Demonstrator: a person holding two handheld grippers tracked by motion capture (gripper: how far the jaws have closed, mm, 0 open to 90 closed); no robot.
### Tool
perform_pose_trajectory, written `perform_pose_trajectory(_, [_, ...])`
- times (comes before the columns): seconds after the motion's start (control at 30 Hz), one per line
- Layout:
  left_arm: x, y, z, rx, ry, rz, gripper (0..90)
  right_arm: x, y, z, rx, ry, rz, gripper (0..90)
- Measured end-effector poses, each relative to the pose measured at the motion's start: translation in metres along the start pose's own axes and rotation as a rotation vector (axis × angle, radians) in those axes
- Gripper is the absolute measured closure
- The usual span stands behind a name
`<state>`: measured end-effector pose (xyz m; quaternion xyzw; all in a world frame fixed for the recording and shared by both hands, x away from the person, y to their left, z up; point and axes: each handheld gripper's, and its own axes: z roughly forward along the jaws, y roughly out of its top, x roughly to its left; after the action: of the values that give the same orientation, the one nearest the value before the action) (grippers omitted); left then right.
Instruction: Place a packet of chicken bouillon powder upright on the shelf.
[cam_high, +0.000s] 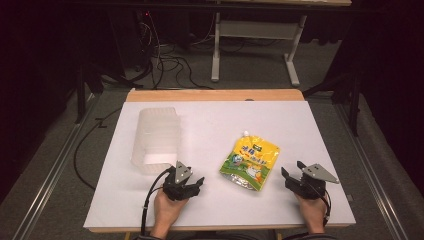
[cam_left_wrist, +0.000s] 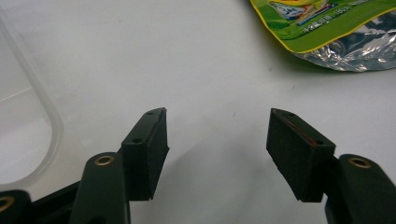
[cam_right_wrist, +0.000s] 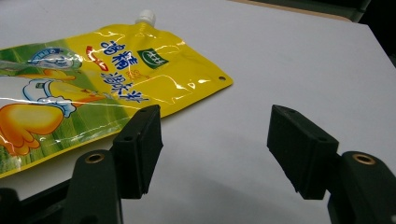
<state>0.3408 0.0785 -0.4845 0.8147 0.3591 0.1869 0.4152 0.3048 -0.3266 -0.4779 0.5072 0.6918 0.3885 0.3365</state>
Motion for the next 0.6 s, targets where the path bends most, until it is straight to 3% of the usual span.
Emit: perform_pose_trajectory(0.6, [-0.0015,0.0010,0.0020,0.021,0.006,0.018,38.1,0.0010,0.0003,-0.0001,0.008,-0.007,-0.007,35.6])
